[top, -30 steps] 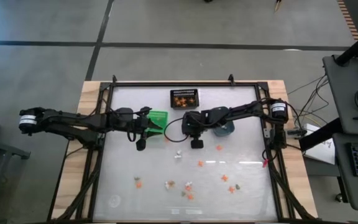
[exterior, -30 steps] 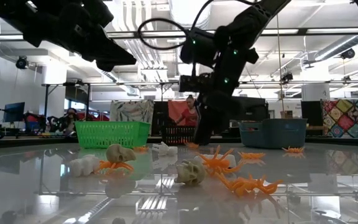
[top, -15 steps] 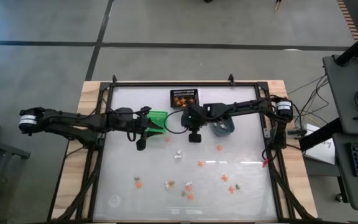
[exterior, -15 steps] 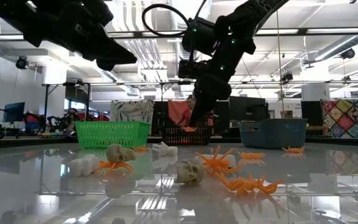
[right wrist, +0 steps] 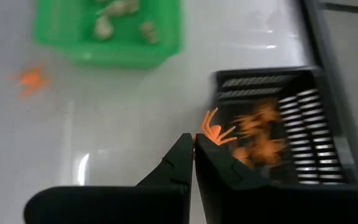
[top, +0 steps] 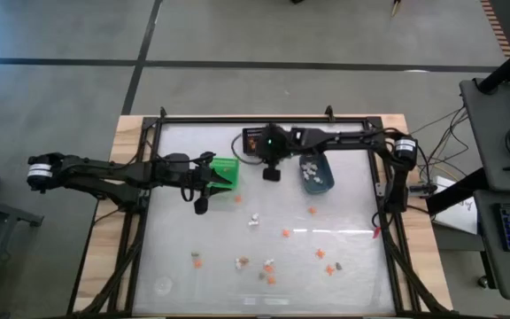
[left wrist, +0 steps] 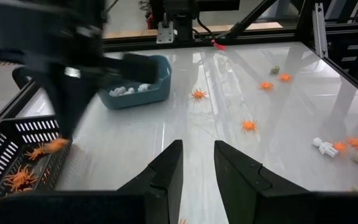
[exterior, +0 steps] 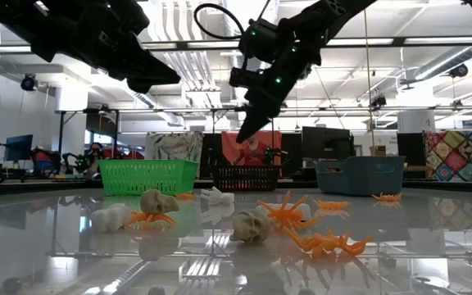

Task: Sort Halloween decoration
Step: Put the orange spider toy into the black bin, then put the gray skull toy into the green bin

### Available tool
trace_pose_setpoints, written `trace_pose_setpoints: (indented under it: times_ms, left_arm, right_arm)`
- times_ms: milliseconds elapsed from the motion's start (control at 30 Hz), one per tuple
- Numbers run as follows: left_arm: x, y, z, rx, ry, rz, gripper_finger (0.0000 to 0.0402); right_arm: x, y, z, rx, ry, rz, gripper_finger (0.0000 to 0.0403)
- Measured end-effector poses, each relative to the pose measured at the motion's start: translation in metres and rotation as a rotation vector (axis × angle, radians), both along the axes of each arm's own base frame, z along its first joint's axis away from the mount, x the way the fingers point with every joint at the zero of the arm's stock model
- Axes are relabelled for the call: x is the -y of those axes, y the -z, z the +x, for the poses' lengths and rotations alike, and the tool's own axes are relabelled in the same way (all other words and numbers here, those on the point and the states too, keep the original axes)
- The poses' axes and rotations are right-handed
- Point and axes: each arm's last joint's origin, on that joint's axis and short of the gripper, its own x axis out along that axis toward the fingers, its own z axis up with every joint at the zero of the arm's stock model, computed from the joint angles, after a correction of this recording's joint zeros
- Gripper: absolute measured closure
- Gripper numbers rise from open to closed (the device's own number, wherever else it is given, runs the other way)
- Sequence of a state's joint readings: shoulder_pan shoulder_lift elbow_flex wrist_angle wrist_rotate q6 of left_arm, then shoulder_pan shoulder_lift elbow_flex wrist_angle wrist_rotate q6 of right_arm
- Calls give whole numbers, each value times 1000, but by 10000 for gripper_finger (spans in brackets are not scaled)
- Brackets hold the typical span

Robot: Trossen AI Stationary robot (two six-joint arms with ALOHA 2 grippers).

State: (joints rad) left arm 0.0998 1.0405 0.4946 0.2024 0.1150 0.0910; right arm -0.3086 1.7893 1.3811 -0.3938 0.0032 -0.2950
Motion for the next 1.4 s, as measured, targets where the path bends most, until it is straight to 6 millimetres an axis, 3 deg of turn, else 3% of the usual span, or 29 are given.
trace_pose_setpoints:
  times_ms: [200, 400, 600, 800, 1000, 1167, 1400]
  left_arm:
    - [0, -1, 0, 6, 0, 1, 327]
    - [0, -3, 1, 37, -4, -10, 327]
    - [0, -4, 1, 38, -43, -132, 327]
    - [12, -3, 2, 23, -40, -284, 327]
    - [39, 9, -4, -166, -72, -474, 327]
    - [69, 15, -18, -415, -173, -589, 327]
    - [105, 21, -33, -540, -210, -736, 327]
  right_arm:
    - [49, -14, -9, 67, 176, 30, 394]
    - [93, 5, -24, 97, 400, 244, 394]
    - [99, 12, -30, 59, 439, 295, 378]
    - [94, 11, -31, 49, 412, 342, 307]
    - [69, -6, -33, 20, 397, 440, 252]
    - [23, -18, -27, -57, 288, 447, 241]
    - [-55, -33, -16, -101, 67, 416, 253]
